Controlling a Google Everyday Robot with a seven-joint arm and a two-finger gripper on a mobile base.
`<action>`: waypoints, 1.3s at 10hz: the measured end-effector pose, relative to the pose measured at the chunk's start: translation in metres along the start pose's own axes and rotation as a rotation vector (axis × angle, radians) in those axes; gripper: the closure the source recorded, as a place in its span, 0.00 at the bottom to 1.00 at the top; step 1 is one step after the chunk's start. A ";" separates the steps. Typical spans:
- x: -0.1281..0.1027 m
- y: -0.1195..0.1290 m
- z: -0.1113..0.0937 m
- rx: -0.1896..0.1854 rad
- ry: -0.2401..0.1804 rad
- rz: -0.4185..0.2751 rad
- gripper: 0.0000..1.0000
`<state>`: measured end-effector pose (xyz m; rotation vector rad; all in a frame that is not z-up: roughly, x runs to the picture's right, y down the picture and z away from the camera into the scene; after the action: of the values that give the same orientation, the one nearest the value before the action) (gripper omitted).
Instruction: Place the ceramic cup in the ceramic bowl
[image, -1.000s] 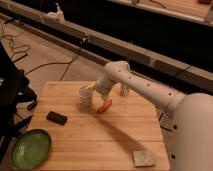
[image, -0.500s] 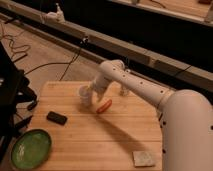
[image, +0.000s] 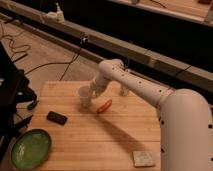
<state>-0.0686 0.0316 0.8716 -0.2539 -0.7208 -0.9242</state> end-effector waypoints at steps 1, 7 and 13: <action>0.002 -0.004 -0.005 0.013 0.012 0.004 1.00; -0.049 -0.055 -0.041 0.116 0.006 -0.132 1.00; -0.164 -0.084 -0.031 0.138 -0.131 -0.364 1.00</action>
<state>-0.1860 0.0707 0.7311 -0.0609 -0.9680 -1.2041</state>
